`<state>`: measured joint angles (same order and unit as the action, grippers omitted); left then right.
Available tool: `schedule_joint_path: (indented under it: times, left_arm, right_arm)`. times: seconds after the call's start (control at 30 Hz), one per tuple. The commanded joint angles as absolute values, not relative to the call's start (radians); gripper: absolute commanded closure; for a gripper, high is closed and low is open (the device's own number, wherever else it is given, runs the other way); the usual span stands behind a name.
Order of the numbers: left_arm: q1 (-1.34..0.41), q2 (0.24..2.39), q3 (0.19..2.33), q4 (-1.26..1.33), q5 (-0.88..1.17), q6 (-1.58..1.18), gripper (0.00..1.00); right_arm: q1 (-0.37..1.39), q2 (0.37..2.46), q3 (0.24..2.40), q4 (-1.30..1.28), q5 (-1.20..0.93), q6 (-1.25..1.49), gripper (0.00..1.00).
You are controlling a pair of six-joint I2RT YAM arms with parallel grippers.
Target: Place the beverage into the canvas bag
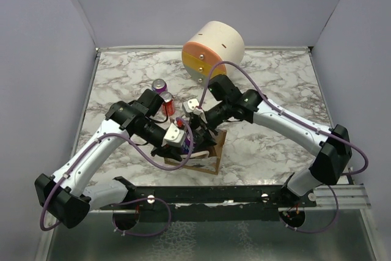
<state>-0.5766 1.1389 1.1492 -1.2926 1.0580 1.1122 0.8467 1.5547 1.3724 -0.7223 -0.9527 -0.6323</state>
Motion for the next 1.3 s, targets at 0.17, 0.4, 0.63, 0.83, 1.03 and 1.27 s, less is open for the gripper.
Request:
schedule_joint_path:
  times: [0.17, 0.4, 0.63, 0.83, 1.03, 1.27]
  left_arm:
    - [-0.565, 1.085, 1.082, -1.286, 1.039, 1.19, 0.9]
    - [-0.549, 1.083, 1.078, -1.29, 1.039, 1.224, 0.92]
    - [-0.532, 1.066, 1.076, -1.298, 1.046, 1.244, 0.96]
    - [-0.527, 1.065, 1.073, -1.32, 1.045, 1.268, 0.98]
    - [-0.526, 1.067, 1.077, -1.346, 1.045, 1.291, 1.0]
    - [-0.516, 1.06, 1.075, -1.348, 1.058, 1.287, 1.0]
  right_arm:
    - [0.91, 1.566, 1.355, -0.623, -0.882, -0.609, 0.99]
    - [0.95, 1.575, 1.328, -0.586, -0.797, -0.584, 0.99]
    - [0.964, 1.613, 1.315, -0.551, -0.748, -0.539, 0.99]
    - [0.976, 1.654, 1.332, -0.55, -0.713, -0.542, 0.99]
    - [0.979, 1.697, 1.371, -0.607, -0.75, -0.615, 0.99]
    - [1.0, 1.723, 1.358, -0.602, -0.702, -0.667, 0.99]
